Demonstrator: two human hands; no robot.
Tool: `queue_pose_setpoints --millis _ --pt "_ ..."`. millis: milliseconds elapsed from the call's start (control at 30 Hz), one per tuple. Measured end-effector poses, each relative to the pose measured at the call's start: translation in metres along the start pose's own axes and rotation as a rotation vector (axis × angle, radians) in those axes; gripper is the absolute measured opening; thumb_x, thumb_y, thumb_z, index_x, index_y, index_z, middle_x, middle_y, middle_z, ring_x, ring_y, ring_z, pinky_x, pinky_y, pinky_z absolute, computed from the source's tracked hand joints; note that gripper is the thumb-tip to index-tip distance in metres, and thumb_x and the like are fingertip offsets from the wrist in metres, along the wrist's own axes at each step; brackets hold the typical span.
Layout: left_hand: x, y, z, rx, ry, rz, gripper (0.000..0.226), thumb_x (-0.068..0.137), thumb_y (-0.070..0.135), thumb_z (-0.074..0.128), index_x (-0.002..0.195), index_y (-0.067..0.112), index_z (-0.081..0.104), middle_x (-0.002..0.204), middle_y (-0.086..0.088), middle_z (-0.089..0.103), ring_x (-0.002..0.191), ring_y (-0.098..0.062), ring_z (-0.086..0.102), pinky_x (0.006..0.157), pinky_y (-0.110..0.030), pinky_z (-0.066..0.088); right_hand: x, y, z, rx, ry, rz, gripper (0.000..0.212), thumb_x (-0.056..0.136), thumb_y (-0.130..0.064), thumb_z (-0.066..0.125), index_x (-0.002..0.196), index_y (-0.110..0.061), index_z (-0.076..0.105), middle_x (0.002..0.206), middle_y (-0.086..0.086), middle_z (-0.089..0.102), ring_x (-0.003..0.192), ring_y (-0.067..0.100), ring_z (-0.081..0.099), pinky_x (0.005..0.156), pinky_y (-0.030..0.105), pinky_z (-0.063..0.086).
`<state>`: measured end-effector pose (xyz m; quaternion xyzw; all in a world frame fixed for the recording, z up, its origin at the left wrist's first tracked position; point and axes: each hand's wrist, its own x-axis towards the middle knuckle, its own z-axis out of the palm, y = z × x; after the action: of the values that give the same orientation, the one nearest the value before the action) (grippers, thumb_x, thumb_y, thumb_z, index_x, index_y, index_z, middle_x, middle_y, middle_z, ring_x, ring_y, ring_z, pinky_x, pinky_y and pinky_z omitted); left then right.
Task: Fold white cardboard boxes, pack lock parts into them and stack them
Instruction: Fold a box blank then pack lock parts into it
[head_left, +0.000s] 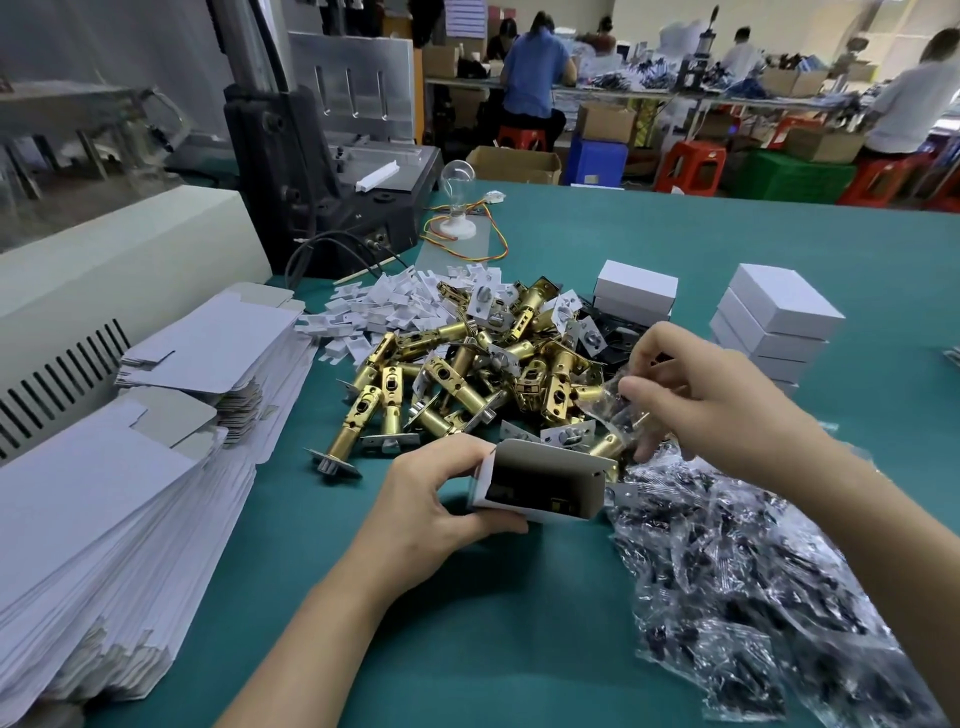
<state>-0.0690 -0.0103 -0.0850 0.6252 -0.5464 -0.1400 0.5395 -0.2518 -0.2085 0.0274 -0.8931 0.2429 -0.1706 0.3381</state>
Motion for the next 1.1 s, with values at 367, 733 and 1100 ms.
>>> queue_pose_setpoints --millis 367,733,1100 --pt "0.003 -0.005 0.004 -0.057 0.075 -0.167 0.050 0.072 0.049 0.086 0.119 0.038 0.073 0.106 0.018 0.078 0.096 -0.005 0.074 0.083 -0.019 0.057 -0.013 -0.046 -0.001 0.566 0.029 -0.120 0.036 0.079 -0.020 0.080 0.110 -0.015 0.063 0.086 0.004 0.077 0.077 0.020 0.074 0.071 0.029 0.061" --pt "0.003 -0.005 0.004 -0.081 0.093 -0.231 0.047 0.074 0.040 0.092 0.116 0.043 0.072 0.105 0.017 0.078 0.098 -0.005 0.074 0.081 -0.022 0.060 0.009 -0.072 0.041 -0.636 -0.055 -0.523 0.030 0.093 -0.015 0.066 0.116 -0.034 0.062 0.096 -0.010 0.070 0.095 0.019 0.052 0.080 0.039 0.047" --pt "0.004 0.000 0.005 -0.055 0.137 -0.190 0.049 0.072 0.050 0.090 0.113 0.044 0.064 0.106 0.021 0.076 0.099 -0.003 0.073 0.080 -0.018 0.058 0.020 -0.077 0.053 -0.421 -0.002 -0.459 0.030 0.087 0.000 0.066 0.107 -0.021 0.057 0.095 -0.011 0.059 0.087 0.018 0.061 0.076 0.042 0.051"
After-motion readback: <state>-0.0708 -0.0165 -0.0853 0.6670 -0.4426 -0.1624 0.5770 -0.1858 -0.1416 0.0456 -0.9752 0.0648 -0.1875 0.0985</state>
